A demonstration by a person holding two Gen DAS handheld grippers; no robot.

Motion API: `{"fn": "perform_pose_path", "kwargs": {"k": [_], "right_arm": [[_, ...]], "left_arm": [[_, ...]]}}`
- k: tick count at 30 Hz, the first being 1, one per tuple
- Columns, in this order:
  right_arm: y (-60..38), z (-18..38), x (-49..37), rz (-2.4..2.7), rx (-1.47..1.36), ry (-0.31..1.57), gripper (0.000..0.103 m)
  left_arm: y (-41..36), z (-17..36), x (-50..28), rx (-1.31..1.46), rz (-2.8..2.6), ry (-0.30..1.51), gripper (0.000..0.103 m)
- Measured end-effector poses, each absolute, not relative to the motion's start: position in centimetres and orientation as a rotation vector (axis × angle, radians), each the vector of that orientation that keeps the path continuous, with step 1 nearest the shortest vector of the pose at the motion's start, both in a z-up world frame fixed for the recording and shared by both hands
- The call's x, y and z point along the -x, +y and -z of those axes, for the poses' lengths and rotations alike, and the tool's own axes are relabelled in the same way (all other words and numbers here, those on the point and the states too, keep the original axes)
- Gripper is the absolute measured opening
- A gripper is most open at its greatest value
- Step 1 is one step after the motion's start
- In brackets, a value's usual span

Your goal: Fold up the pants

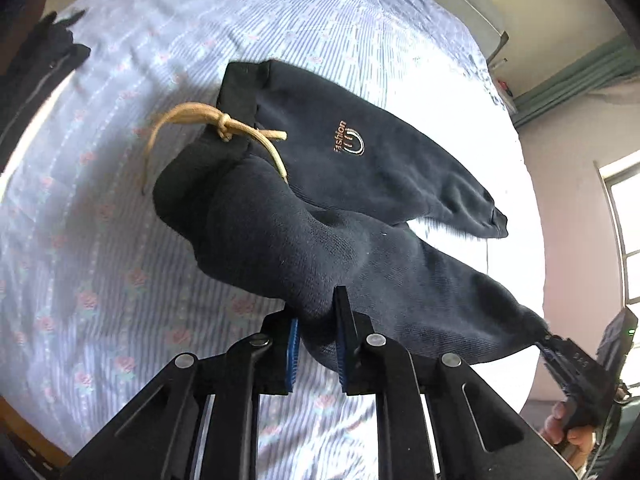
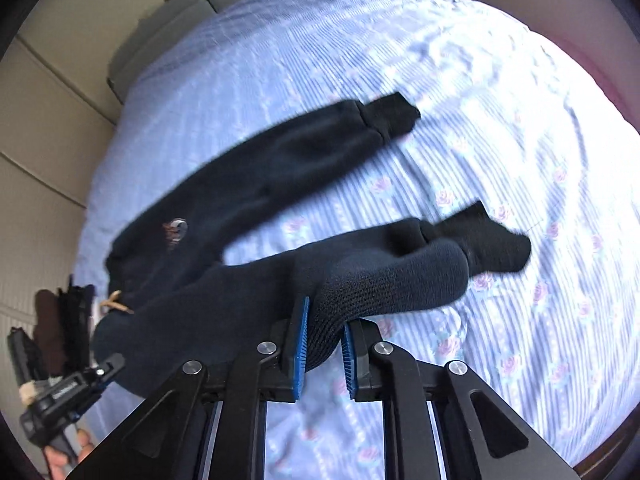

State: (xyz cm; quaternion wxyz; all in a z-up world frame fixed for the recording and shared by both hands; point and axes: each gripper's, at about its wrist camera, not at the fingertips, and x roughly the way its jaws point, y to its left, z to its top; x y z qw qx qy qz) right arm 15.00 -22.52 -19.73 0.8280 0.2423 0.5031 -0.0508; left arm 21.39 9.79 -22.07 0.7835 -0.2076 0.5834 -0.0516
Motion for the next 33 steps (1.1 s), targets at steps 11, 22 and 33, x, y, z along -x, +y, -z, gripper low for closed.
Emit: {"fn": "perform_pose_path", "kwargs": {"k": [11, 22, 33], "right_arm": [[-21.5, 13.1, -8.5, 0.043, -0.585, 1.098, 0.014], [-22.9, 9.7, -14.7, 0.085, -0.587, 1.079, 0.014], [-22.6, 14.2, -29.5, 0.159, -0.543, 1.108, 0.013]], "left_arm": [[9.7, 19.1, -17.4, 0.441, 0.083, 1.338, 0.015], [9.8, 18.6, -22.2, 0.475, 0.067, 1.373, 0.015], [11.7, 20.9, -33.3, 0.493, -0.027, 1.349, 0.016]]}}
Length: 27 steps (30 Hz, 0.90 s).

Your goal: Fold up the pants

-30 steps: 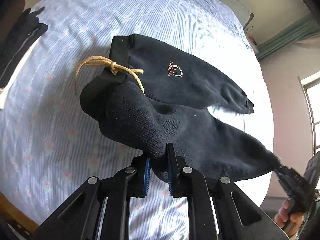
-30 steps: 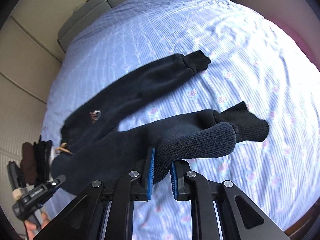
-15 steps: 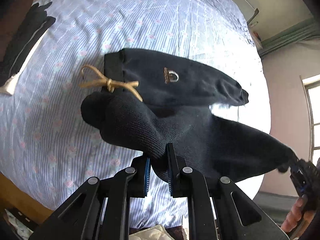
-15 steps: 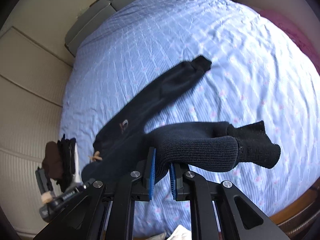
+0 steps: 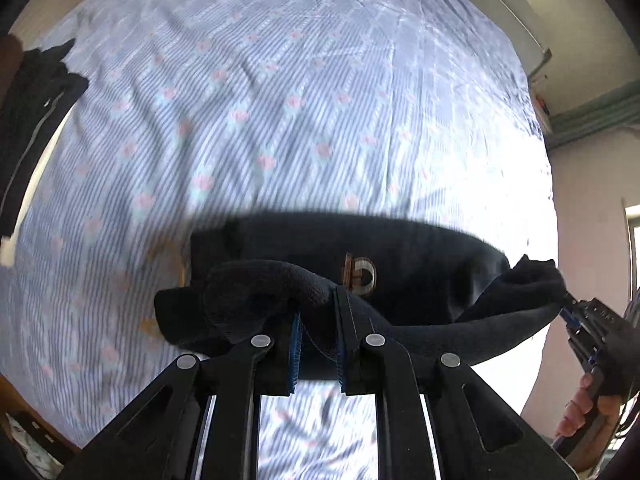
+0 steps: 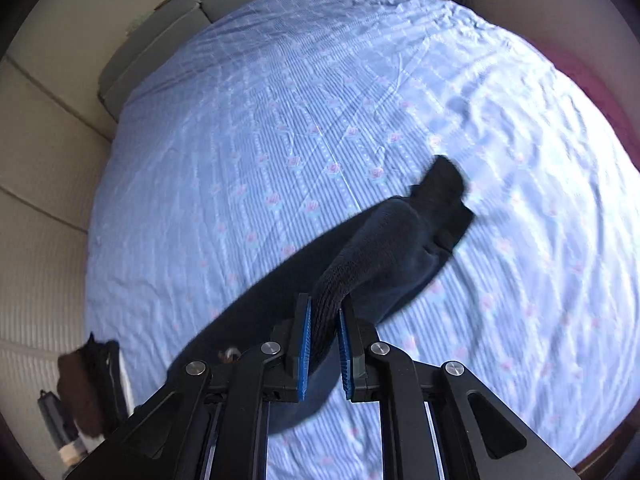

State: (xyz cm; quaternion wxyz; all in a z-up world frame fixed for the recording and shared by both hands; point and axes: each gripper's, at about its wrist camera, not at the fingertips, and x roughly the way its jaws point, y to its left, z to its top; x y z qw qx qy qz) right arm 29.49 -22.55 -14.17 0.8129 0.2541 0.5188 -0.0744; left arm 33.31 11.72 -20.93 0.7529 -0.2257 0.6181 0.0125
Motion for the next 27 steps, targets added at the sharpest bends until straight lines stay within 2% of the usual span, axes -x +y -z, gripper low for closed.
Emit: {"fn": "perform_pose_path", "kwargs": {"k": [4, 6, 7, 8, 9, 11, 14, 18, 20, 24, 27], "right_arm": [[-22.2, 15.1, -32.7, 0.188, -0.519, 1.098, 0.013], [-22.0, 15.4, -33.7, 0.183, -0.516, 1.103, 0.015], [-22.0, 15.8, -34.2, 0.185, -0.514, 1.118, 0.016], [-22.1, 16.0, -34.6, 0.204, -0.511, 1.134, 0.019], [-22.1, 16.0, -34.8, 0.222, -0.495, 1.144, 0.026], [-22.2, 15.8, -34.5, 0.237, -0.485, 1.142, 0.038], [-22.2, 14.7, -33.5, 0.218, -0.479, 1.096, 0.04], [-21.0, 11.5, -31.8, 0.171, -0.38, 0.99, 0.056], [-20.5, 10.2, -30.2, 0.178, -0.326, 0.971, 0.061], [-19.1, 11.0, -27.0, 0.105, -0.214, 1.0, 0.062], [-17.7, 14.4, -24.3, 0.053, -0.146, 1.126, 0.062]], "left_arm": [[12.1, 22.3, -36.0, 0.525, -0.078, 1.392, 0.021], [11.8, 22.8, -37.0, 0.479, -0.096, 1.438, 0.04], [11.6, 22.7, -37.4, 0.46, -0.093, 1.435, 0.062], [11.5, 22.3, -37.5, 0.46, -0.079, 1.419, 0.071], [11.5, 21.8, -37.6, 0.472, -0.064, 1.405, 0.072], [11.6, 20.4, -37.6, 0.523, -0.009, 1.38, 0.084], [11.6, 18.2, -37.4, 0.501, 0.015, 1.314, 0.088], [11.6, 16.4, -36.2, 0.367, 0.02, 1.251, 0.088], [11.5, 16.0, -34.8, 0.26, 0.036, 1.214, 0.088], [10.1, 17.4, -32.1, 0.012, 0.141, 1.209, 0.086], [10.5, 19.1, -30.0, -0.062, 0.121, 1.205, 0.086]]}}
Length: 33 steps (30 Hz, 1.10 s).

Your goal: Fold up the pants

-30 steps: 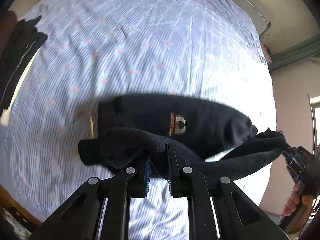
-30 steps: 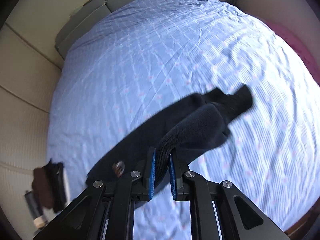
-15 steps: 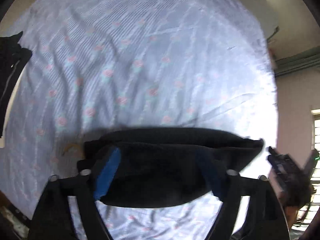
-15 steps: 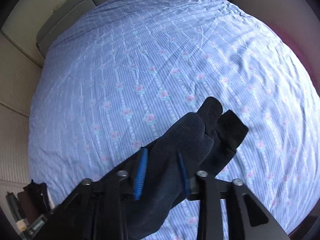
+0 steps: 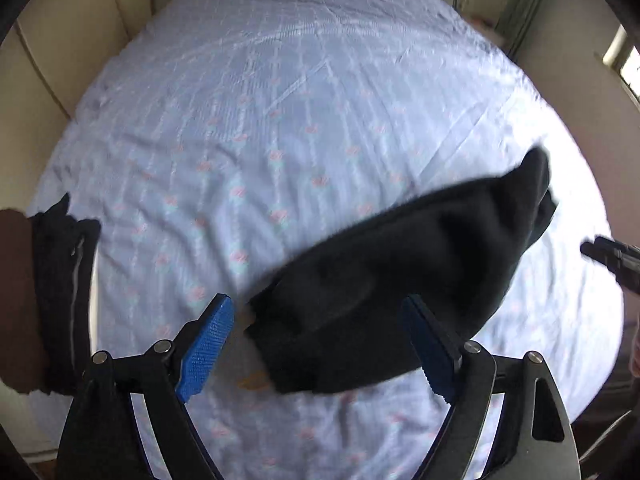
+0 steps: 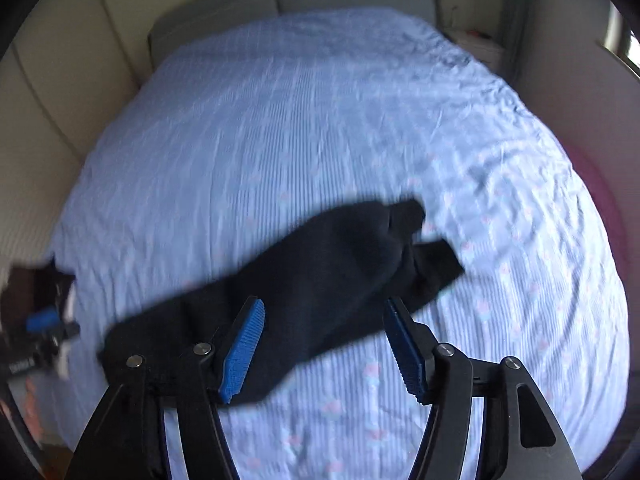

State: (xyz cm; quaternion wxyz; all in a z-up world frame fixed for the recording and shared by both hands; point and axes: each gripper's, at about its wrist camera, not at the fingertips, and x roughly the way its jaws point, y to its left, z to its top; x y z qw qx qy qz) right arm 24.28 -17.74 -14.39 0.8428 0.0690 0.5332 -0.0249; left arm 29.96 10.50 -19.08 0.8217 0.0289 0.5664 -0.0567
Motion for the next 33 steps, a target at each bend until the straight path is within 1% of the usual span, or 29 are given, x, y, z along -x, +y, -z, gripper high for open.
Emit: {"fn": "perform_pose_path", "kwargs": {"k": [4, 7, 10, 13, 15, 17, 18, 21, 22, 24, 25, 26, 27, 33], "right_arm": [[-16.2, 19.9, -21.0, 0.01, -0.19, 1.315, 0.062], [-15.7, 22.8, -19.9, 0.014, -0.286, 1.383, 0.062], [-14.8, 25.1, -19.8, 0.02, -0.284, 1.427, 0.062], [-14.2, 26.3, -19.8, 0.02, -0.29, 1.446, 0.062], [-14.3, 26.8, -19.8, 0.019, -0.312, 1.454, 0.062], [-14.4, 26.8, -19.7, 0.018, -0.316, 1.452, 0.062], [-14.5, 26.7, -19.7, 0.018, -0.313, 1.447, 0.062], [-15.8, 25.8, -19.6, 0.029, -0.328, 1.429, 0.062], [-16.3, 25.6, -19.6, 0.033, -0.343, 1.422, 0.062], [-17.2, 25.1, -19.9, 0.038, -0.359, 1.415, 0.062], [-17.5, 25.0, -20.0, 0.042, -0.359, 1.41, 0.062], [-18.1, 24.7, -20.2, 0.045, -0.359, 1.408, 0.062], [-18.6, 24.4, -20.4, 0.045, -0.361, 1.407, 0.062], [-19.7, 23.8, -21.6, 0.026, -0.383, 1.404, 0.062]], "left_arm": [[12.3, 21.6, -28.9, -0.015, 0.109, 1.253, 0.086], [12.6, 22.7, -29.9, -0.069, 0.126, 1.258, 0.086], [12.3, 23.2, -32.0, -0.15, 0.152, 1.255, 0.084], [9.7, 23.3, -34.3, -0.255, 0.296, 1.261, 0.084], [7.6, 23.8, -35.6, -0.33, 0.414, 1.282, 0.081], [5.3, 24.4, -37.1, -0.423, 0.495, 1.296, 0.074], [4.3, 24.8, -37.9, -0.459, 0.527, 1.299, 0.073], [2.3, 25.8, -39.3, -0.459, 0.587, 1.35, 0.072], [1.8, 26.4, -39.7, -0.45, 0.604, 1.38, 0.071], [1.1, 27.3, -40.2, -0.423, 0.625, 1.434, 0.058], [1.0, 27.9, -40.4, -0.383, 0.637, 1.473, 0.04], [0.9, 28.3, -40.6, -0.358, 0.634, 1.496, 0.019], [0.9, 28.4, -40.8, -0.336, 0.626, 1.509, 0.014], [2.7, 25.8, -42.8, -0.266, 0.56, 1.394, 0.013]]}}
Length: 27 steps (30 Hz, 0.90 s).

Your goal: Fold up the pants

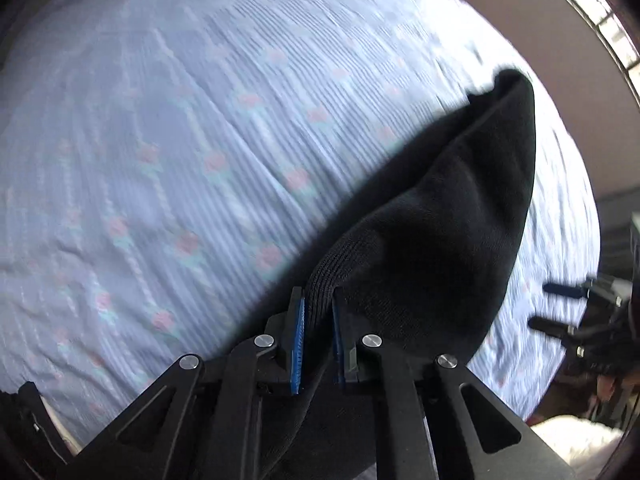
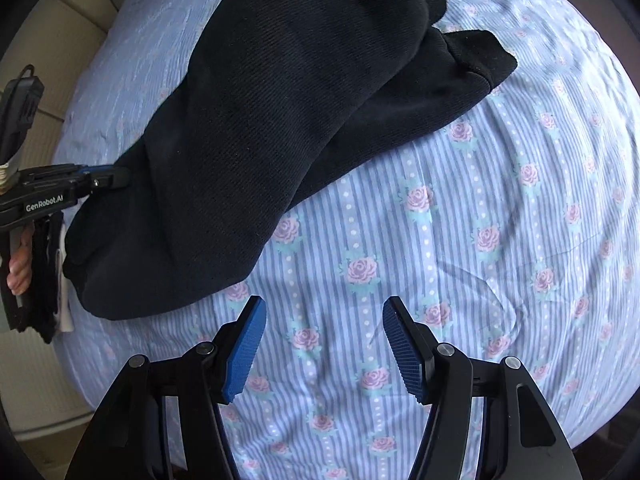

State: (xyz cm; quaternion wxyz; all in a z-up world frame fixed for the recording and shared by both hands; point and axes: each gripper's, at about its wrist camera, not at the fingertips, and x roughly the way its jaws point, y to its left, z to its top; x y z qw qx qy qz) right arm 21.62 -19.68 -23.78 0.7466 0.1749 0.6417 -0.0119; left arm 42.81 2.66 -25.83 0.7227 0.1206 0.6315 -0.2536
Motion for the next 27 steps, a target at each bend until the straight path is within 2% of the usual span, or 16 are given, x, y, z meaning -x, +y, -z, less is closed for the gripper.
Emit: {"fn": "perform_pose_path", "kwargs": {"k": [4, 11, 12, 14, 15, 16, 18, 20, 23, 27], "right_arm": [[-19.0, 23.4, -23.5, -0.004, -0.377, 1.391, 0.062], [-15.5, 22.3, -27.0, -0.226, -0.269, 1.34, 0.06], [-15.0, 22.2, -27.3, -0.266, -0.247, 1.328, 0.06], [-14.2, 22.7, -28.1, -0.333, -0.208, 1.325, 0.06], [-14.2, 22.9, -28.6, -0.359, -0.214, 1.332, 0.06], [-13.8, 23.2, -28.9, -0.37, -0.221, 1.336, 0.06], [-14.1, 23.1, -29.3, -0.398, -0.24, 1.316, 0.06], [-14.7, 22.7, -29.6, -0.444, -0.239, 1.295, 0.06], [-13.8, 23.0, -29.7, -0.527, -0.197, 1.311, 0.06], [-13.4, 23.9, -30.8, -0.578, -0.174, 1.373, 0.06]], "left_arm": [[4.2, 26.9, -45.1, -0.293, 0.411, 1.381, 0.013], [3.5, 28.6, -44.7, -0.302, 0.388, 1.407, 0.014], [3.6, 28.4, -44.6, -0.29, 0.397, 1.413, 0.017], [3.6, 28.1, -44.4, -0.288, 0.39, 1.411, 0.031], [3.9, 27.5, -44.1, -0.284, 0.377, 1.395, 0.034], [4.0, 26.5, -43.4, -0.283, 0.353, 1.359, 0.042], [4.5, 24.3, -41.7, -0.262, 0.343, 1.279, 0.047], [5.4, 21.7, -39.0, -0.209, 0.346, 1.209, 0.058], [8.2, 20.1, -34.7, -0.096, 0.24, 1.176, 0.066], [11.6, 21.7, -29.7, 0.124, 0.067, 1.247, 0.067]]}}
